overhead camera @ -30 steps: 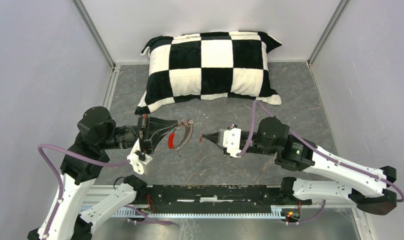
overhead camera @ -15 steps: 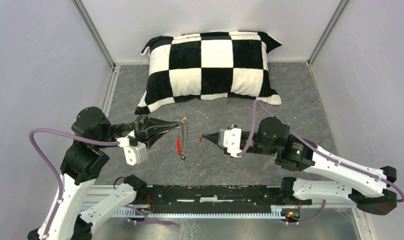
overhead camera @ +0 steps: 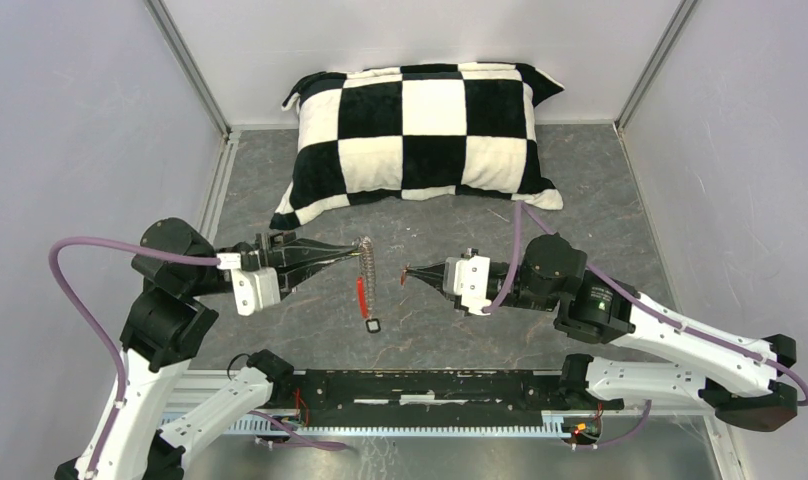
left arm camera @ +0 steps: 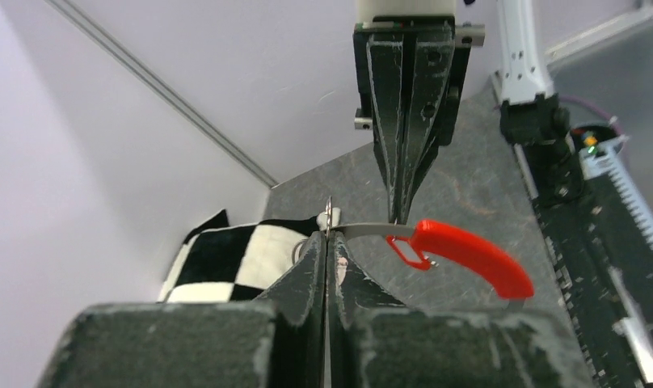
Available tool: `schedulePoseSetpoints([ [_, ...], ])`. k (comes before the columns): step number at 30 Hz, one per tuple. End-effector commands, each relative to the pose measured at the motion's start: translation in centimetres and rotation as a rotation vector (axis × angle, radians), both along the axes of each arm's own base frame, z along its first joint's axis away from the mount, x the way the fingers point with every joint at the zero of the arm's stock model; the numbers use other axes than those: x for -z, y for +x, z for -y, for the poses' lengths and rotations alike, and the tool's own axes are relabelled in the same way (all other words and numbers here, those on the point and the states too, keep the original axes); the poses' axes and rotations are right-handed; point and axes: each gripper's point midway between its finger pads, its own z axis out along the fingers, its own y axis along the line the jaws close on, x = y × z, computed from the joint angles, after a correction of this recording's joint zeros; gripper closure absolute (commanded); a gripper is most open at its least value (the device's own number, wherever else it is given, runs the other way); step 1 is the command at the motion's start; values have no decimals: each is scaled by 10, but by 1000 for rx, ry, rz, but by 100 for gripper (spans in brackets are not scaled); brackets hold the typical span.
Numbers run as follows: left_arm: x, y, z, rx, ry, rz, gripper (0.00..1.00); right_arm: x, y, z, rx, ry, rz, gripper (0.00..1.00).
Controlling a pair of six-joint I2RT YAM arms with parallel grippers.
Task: Put the keys on the keyring
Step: Place the key at the center of the board.
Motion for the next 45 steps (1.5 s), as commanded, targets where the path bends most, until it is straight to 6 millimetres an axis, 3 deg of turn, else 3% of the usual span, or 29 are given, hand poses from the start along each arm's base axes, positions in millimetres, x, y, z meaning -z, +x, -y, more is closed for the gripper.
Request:
schedulePoseSetpoints([
  [1,-18,-9,2,26,-84,-137,98,-24,-4,4,-10,86,14,100],
  [7,-26,-15,4,56,-138,-290,98,-23,-5,7,-8,91,11,100],
  [20,-35,-24,7,109,-172,-402,98,-19,-3,12,12,87,7,100],
  [28,-28,-33,7,158,-138,-377,98,7,7,19,85,45,-19,100],
  [32,-18,-47,7,238,-81,-324,98,53,19,23,159,-49,-63,100],
  [37,-11,-54,7,286,-48,-306,98,129,25,27,229,-121,-158,100],
  [45,1,-72,3,394,6,-232,98,240,44,56,417,-166,-263,100],
])
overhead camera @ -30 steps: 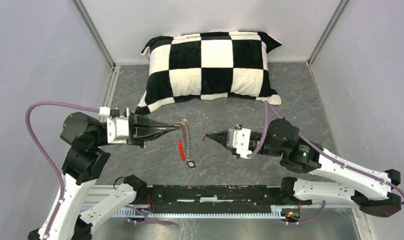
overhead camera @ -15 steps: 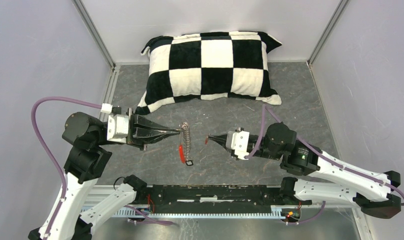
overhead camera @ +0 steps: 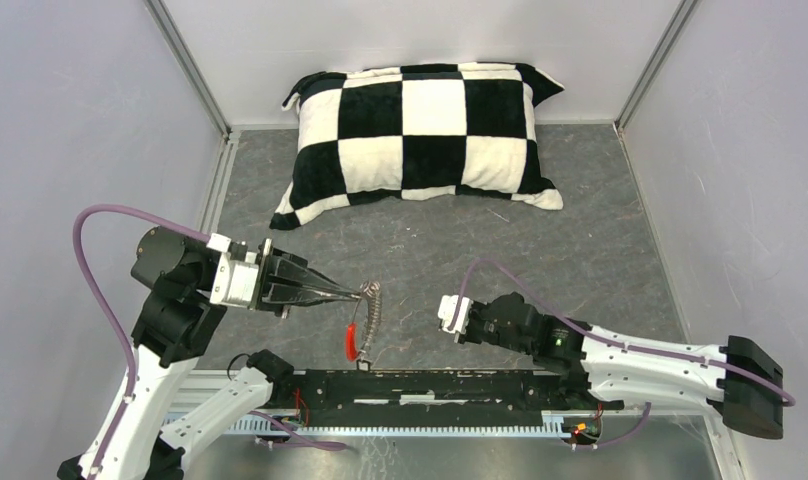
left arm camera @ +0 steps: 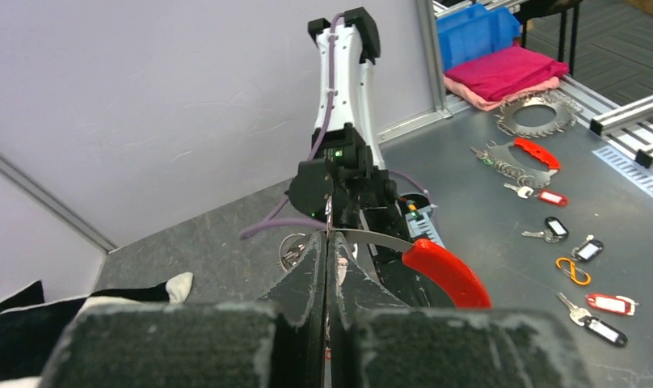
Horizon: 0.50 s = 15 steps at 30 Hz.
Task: Put the keys on the keyring
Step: Place the key at the center of the board.
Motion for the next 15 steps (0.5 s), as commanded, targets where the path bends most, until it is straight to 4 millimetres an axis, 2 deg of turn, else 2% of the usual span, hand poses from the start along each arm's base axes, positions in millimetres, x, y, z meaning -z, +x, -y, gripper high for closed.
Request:
schedulePoseSetpoints([
  [1,6,-17,-4,104,4,115,98,8,18,3,134,141,-15,100],
  [3,7,-20,-4,124,5,134,98,26,18,6,144,126,-41,95],
  [6,9,-25,-6,165,5,173,98,39,22,8,161,105,-55,72],
  [8,12,-27,-6,188,7,188,98,37,28,7,167,90,-60,60],
  [10,13,-28,-6,198,5,206,98,17,37,4,172,97,-38,55],
  [11,13,-27,-6,202,6,207,98,-1,44,2,177,118,-15,53],
  [13,13,-27,-5,214,4,221,98,-41,52,0,162,172,32,49],
  [15,12,-27,-5,219,-1,234,98,-93,55,-3,123,248,95,45],
])
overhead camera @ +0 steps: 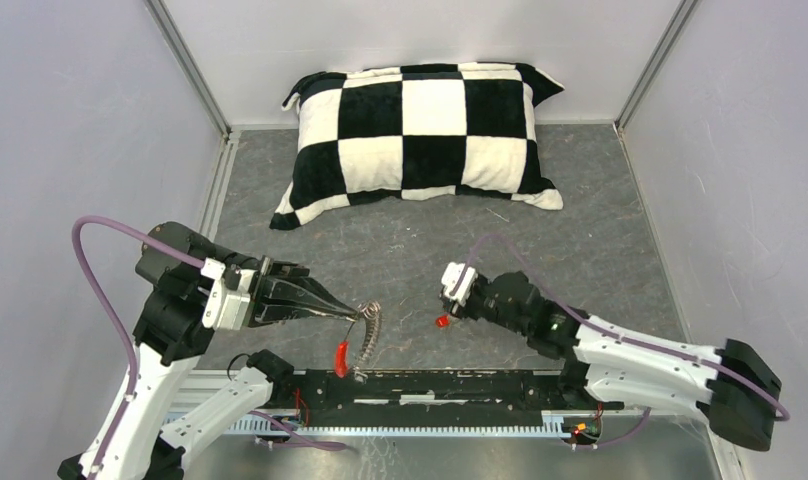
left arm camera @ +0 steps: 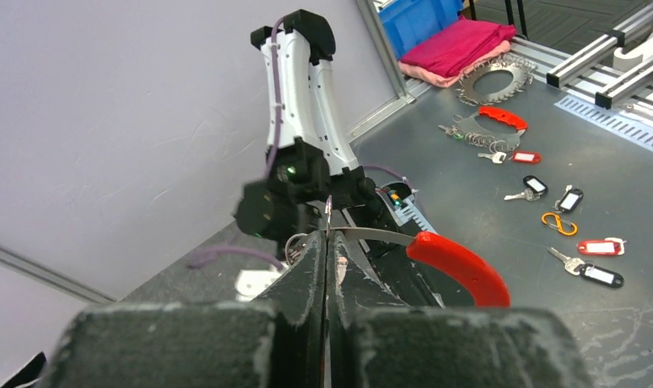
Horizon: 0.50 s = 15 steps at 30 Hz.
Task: Put the keys on the keyring
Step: Place the key at the center of the board.
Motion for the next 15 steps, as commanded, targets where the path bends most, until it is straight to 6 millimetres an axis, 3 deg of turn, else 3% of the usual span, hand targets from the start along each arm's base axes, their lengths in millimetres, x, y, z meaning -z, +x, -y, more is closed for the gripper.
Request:
schedulePoseSetpoints([
  [1,0,-2,1,53,-21,83,98,-150,12,-23,-87,262,214,44],
  [4,2,-4,0,79,-27,110,98,-233,-10,-31,-236,382,319,39],
  [6,3,-5,0,94,-27,118,98,-272,-32,-37,-359,445,363,36],
  [9,5,-6,0,116,-28,129,98,-314,-64,-43,-540,511,405,34],
  [12,6,-7,0,138,-23,130,98,-339,-87,-49,-683,552,435,33],
  [15,7,-6,0,144,-22,130,98,-347,-99,-57,-786,560,445,35],
])
